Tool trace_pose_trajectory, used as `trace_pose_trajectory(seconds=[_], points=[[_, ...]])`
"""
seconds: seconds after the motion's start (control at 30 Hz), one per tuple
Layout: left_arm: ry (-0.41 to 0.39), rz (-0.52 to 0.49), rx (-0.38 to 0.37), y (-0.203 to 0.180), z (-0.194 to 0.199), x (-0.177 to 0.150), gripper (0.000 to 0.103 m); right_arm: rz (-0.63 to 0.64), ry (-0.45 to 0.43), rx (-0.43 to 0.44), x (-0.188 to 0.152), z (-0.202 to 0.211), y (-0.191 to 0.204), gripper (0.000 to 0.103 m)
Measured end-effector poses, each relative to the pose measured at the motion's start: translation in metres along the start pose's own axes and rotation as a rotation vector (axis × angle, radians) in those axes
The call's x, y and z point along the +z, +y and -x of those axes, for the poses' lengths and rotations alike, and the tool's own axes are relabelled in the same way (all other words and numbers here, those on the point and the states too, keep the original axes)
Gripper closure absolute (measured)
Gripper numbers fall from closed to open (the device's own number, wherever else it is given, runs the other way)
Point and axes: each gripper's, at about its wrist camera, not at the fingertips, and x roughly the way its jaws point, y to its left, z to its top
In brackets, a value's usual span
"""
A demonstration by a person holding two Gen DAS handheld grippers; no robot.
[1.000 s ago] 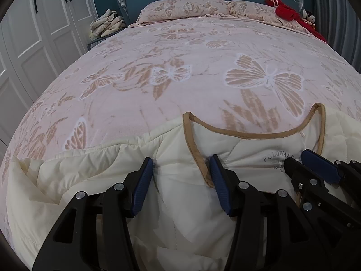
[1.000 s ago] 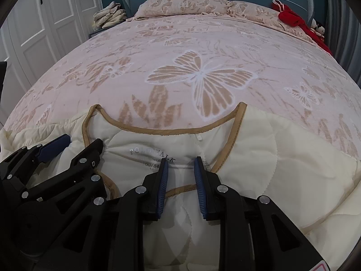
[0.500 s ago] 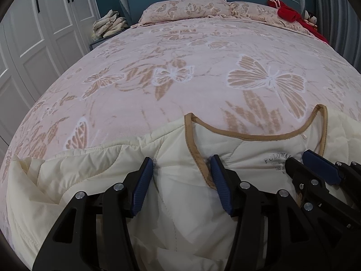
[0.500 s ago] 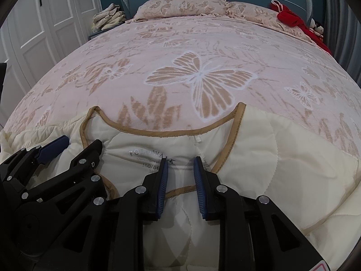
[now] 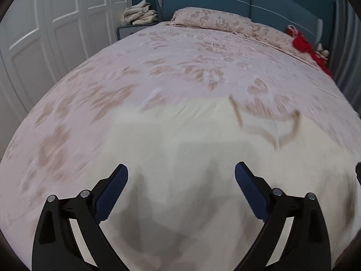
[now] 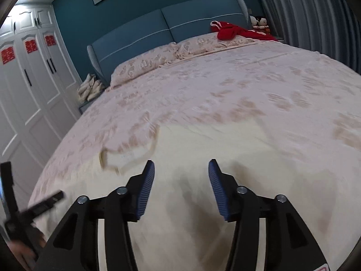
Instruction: Fold large clothes
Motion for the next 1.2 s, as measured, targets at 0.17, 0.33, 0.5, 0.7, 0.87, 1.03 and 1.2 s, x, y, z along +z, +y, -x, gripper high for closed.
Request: trace_pose_trajectory(seconds=[0.17, 0.33, 0.5, 0.7, 0.87, 1.03, 1.2], points=[[0.17, 0.152, -0.139, 0.108, 0.075, -0.093, 0.009, -0.035, 0.18, -0.084, -0.067, 0.117, -0.09, 0.036], [0.265, 0.267, -0.173, 0.16, 0.126, -0.175, 0.009, -0.216, 0.32, -0.087, -0.129, 0.19, -0.155, 0.034], [0.261, 0.326, -0.201, 0.16, 0.137, -0.207, 0.009, -0.352, 0.344, -0.034, -0.16, 0.2, -0.165, 0.03], [0.271, 0.313, -0.23, 0.142, 0.134, -0.207, 0.03, -0.338, 0.329, -0.009, -0.173, 0.191, -0.149, 0.025], [0.295, 0.317, -0.262, 0.141, 0.14, -0.208, 0.082, -0.398, 0.342, 0.045, -0.171, 0.187, -0.144, 0.068], [0.243, 0.26, -0.269, 0.134, 0.173, -0.198, 0.095, -0.315, 0.335, 0.047, -0.159, 0.205, -0.126, 0.097], [0.215, 0.203, -0.316, 0.134, 0.222, -0.194, 0.096, -0.138, 0.35, 0.083, -0.14, 0.255, -0.109, 0.098]])
